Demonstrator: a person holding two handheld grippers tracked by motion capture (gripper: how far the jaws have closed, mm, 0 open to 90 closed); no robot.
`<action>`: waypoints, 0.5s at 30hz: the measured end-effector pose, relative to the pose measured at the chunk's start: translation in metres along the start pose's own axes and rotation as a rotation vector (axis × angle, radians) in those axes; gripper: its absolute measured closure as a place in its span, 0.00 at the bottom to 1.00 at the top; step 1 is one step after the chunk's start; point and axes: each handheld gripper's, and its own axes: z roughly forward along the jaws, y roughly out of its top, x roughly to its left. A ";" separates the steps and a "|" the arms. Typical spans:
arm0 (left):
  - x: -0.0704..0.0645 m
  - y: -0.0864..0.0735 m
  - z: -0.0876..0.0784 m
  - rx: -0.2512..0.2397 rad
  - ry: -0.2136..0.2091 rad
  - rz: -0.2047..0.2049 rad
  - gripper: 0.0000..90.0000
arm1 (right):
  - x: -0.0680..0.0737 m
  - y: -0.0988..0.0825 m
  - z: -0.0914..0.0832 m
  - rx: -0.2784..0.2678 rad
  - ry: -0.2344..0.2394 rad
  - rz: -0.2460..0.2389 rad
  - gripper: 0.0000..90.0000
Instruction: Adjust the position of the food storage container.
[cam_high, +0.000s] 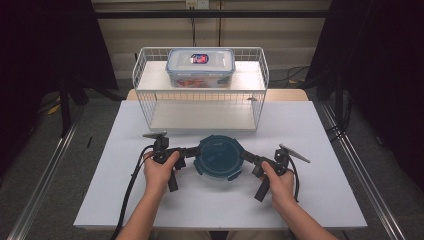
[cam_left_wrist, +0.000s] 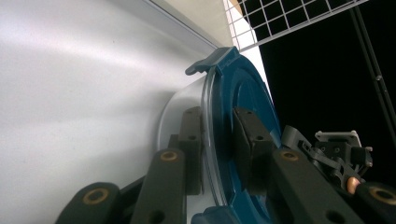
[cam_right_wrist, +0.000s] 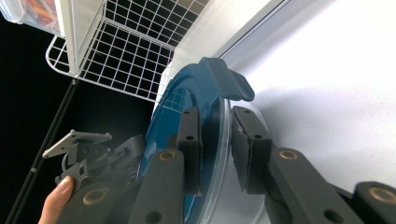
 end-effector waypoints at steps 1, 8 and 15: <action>0.000 0.000 -0.001 0.001 0.002 0.006 0.83 | 0.000 0.000 0.000 -0.005 0.006 0.003 0.83; -0.003 0.001 -0.005 -0.021 -0.002 0.012 0.84 | 0.000 -0.001 0.002 -0.018 0.016 0.005 0.84; -0.005 0.002 -0.008 -0.033 -0.008 0.015 0.84 | 0.000 -0.002 0.003 -0.011 0.025 0.026 0.84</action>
